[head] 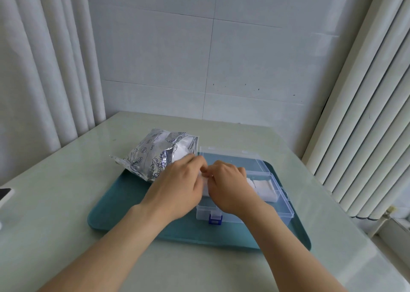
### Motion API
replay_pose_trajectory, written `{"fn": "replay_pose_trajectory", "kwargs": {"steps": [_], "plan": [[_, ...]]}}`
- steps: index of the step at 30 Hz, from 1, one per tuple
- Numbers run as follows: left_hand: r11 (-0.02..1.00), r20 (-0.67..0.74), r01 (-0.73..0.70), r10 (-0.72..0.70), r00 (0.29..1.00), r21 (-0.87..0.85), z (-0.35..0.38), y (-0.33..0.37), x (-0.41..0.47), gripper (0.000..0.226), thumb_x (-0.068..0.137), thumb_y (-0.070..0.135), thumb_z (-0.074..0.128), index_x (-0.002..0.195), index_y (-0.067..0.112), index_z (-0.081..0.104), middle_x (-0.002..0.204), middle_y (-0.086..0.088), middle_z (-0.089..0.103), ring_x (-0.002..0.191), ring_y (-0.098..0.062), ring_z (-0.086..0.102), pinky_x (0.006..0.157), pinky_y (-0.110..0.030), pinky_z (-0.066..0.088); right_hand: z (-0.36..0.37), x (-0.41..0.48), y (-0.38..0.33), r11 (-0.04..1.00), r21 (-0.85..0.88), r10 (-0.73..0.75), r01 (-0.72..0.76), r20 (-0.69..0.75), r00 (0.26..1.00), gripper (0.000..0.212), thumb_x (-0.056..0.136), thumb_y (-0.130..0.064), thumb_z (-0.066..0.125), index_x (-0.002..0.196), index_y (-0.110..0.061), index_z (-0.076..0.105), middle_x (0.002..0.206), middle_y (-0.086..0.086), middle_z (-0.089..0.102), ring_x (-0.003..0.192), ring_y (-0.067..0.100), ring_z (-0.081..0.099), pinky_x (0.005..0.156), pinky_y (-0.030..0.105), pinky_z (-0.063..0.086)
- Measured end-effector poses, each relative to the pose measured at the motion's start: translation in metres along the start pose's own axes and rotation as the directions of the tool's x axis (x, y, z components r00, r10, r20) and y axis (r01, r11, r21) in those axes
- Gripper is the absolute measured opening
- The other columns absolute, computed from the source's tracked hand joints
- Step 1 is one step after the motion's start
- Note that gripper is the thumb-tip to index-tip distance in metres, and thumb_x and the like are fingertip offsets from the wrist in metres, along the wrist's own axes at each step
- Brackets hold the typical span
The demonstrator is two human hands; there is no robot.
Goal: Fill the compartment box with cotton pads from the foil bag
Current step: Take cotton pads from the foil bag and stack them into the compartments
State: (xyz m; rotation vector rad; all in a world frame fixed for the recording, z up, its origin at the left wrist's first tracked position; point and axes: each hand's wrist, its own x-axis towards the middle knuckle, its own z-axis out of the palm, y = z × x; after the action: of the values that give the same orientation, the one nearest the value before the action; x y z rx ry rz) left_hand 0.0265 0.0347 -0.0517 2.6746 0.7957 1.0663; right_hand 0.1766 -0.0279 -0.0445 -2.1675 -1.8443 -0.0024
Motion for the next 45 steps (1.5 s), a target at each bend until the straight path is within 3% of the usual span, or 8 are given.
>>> {"fn": "replay_pose_trajectory", "kwargs": {"steps": [3,6,15,21,27,38,42,45], "plan": [[0.995,-0.243,0.017,0.007,0.970,0.097,-0.006,-0.008,0.004,0.022,0.089,0.008,0.047,0.094,0.020,0.065,0.106,0.006,0.061,0.075,-0.022,0.058,0.058,-0.033,0.047,-0.004,-0.001,-0.001,0.999,-0.042,-0.020,0.022,0.040,0.999,0.036,0.105,-0.024,0.032,0.111,-0.019,0.068,0.108,0.000,0.060,0.103,0.025,0.056,0.096,0.046,0.035],[0.990,-0.349,0.035,0.016,0.937,0.138,-0.007,-0.017,0.007,0.032,0.081,-0.005,0.050,0.097,0.016,0.068,0.118,-0.005,0.058,0.104,-0.029,0.054,0.083,-0.040,0.047,-0.011,-0.002,-0.006,0.993,-0.114,-0.026,0.030,0.042,0.999,0.038,0.103,-0.026,0.031,0.081,-0.012,0.059,0.082,0.001,0.055,0.084,0.024,0.053,0.091,0.046,0.034],[0.952,-0.221,0.291,-0.306,0.926,-0.099,-0.002,-0.055,0.011,0.052,0.100,0.036,0.042,0.148,0.019,0.049,0.168,-0.009,0.036,0.157,-0.032,0.029,0.126,-0.056,0.023,-0.001,-0.007,-0.017,0.993,-0.105,0.030,-0.046,-0.151,0.988,0.031,0.095,-0.025,0.035,0.071,-0.017,0.053,0.083,-0.003,0.055,0.087,0.025,0.050,0.085,0.039,0.032],[0.952,-0.085,0.305,-0.307,0.948,-0.031,-0.002,-0.070,0.009,0.079,0.087,0.065,0.046,0.155,0.023,0.040,0.165,0.003,0.038,0.158,-0.021,0.025,0.127,-0.056,0.022,-0.005,0.000,-0.024,0.991,0.123,-0.017,0.043,-0.203,0.979,0.035,0.099,-0.021,0.055,0.129,-0.029,0.070,0.125,-0.012,0.073,0.122,0.014,0.060,0.105,0.034,0.032],[0.943,-0.160,0.310,-0.327,0.931,-0.123,-0.004,-0.067,0.010,0.057,0.094,0.030,0.052,0.148,0.012,0.050,0.156,-0.004,0.044,0.146,-0.025,0.033,0.123,-0.045,0.029,-0.001,0.016,-0.039,0.991,-0.089,-0.103,0.101,-0.021,0.994,0.061,0.085,-0.029,0.063,0.145,-0.032,0.056,0.114,-0.009,0.072,0.125,0.021,0.043,0.099,0.040,0.028],[0.911,-0.120,0.406,-0.413,0.903,-0.080,-0.015,-0.073,0.013,0.076,0.084,0.047,0.023,0.156,0.036,0.044,0.169,0.014,0.033,0.138,-0.027,0.034,0.111,-0.046,0.031,-0.011,0.039,-0.054,0.993,0.112,-0.021,0.030,-0.088,0.996,0.043,0.092,-0.008,0.048,0.118,-0.030,0.074,0.100,-0.006,0.074,0.103,0.024,0.056,0.099,0.039,0.039],[0.919,-0.138,0.394,-0.392,0.910,-0.013,-0.017,-0.077,0.013,0.075,0.081,0.052,0.020,0.148,0.039,0.049,0.160,0.016,0.046,0.123,-0.024,0.037,0.096,-0.040,0.028,-0.006,0.061,-0.057,0.931,0.365,0.113,-0.014,-0.253,0.961,0.033,0.085,-0.002,0.048,0.096,-0.014,0.077,0.081,0.007,0.073,0.079,0.026,0.057,0.074,0.032,0.052],[0.927,-0.176,0.373,-0.362,0.915,0.031,-0.015,-0.080,0.015,0.061,0.087,0.054,0.032,0.140,0.034,0.055,0.145,0.011,0.058,0.119,-0.023,0.039,0.092,-0.038,0.027,0.005,0.076,-0.061,0.922,0.383,0.186,-0.056,-0.312,0.932,0.019,0.077,0.002,0.051,0.058,-0.004,0.051,0.053,0.010,0.041,0.060,0.028,0.025,0.053,0.034,0.027]]}}
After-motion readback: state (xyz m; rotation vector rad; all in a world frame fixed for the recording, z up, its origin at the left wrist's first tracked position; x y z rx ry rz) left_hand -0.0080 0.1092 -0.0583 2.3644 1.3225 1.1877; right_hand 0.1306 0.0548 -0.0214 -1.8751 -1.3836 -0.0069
